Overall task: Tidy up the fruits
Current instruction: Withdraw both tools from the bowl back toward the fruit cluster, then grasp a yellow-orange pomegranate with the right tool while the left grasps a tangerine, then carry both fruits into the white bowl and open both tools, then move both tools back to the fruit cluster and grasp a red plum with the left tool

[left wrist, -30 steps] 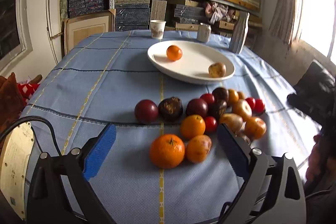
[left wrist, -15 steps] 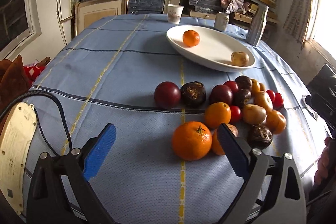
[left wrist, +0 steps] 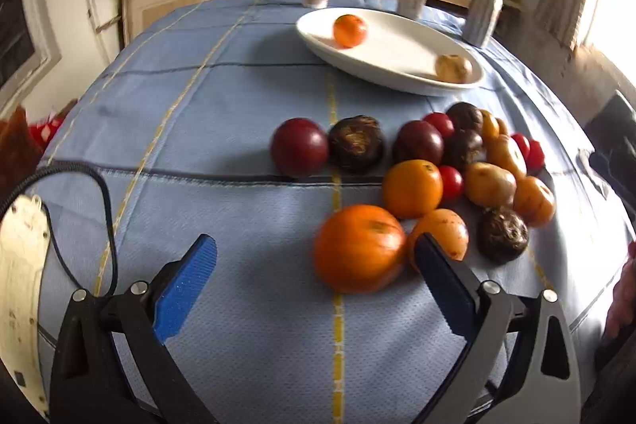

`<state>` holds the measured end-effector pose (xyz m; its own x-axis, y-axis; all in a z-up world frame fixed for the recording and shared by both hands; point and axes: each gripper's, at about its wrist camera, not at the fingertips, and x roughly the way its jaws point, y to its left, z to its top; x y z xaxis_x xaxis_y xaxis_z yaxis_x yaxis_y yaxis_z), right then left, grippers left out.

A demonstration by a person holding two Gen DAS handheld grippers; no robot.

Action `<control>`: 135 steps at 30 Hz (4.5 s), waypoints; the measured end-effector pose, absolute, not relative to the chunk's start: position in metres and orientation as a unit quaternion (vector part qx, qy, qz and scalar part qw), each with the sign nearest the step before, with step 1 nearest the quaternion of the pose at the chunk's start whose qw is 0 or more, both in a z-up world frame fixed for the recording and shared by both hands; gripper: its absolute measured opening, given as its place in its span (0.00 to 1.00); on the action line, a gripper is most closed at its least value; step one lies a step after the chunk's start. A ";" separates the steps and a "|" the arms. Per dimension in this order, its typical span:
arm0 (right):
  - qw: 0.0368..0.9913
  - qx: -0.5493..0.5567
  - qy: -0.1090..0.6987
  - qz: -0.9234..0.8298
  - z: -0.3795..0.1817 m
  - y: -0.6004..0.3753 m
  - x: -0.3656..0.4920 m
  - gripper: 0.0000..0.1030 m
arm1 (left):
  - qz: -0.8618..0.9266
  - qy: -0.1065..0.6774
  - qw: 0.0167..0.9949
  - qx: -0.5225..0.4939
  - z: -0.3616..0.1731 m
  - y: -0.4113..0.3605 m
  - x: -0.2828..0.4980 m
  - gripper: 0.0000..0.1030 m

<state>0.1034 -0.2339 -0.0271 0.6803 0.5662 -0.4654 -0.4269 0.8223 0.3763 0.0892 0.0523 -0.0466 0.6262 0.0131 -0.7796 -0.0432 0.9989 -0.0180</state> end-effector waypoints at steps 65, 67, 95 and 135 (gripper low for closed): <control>0.928 0.049 0.259 0.265 0.095 -0.201 0.185 0.42 | -0.015 0.348 0.937 -0.008 0.056 0.031 0.188 0.44; 0.923 0.055 0.286 0.253 0.079 -0.190 0.223 0.42 | -0.014 0.363 0.931 -0.007 0.042 0.025 0.218 0.44; 0.948 0.044 0.192 0.250 0.072 -0.195 0.180 0.80 | 0.031 0.321 0.946 -0.045 0.035 0.059 0.200 0.94; 0.921 0.126 0.331 0.161 -0.044 -0.259 0.154 0.88 | 0.022 0.427 0.903 -0.024 -0.055 0.075 0.147 0.49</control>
<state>0.1541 -0.2590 -0.0437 0.7295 0.3797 -0.5690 -0.2123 0.9164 0.3394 0.1473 0.0747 -0.0555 0.6337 0.0196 -0.7734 -0.0612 0.9978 -0.0249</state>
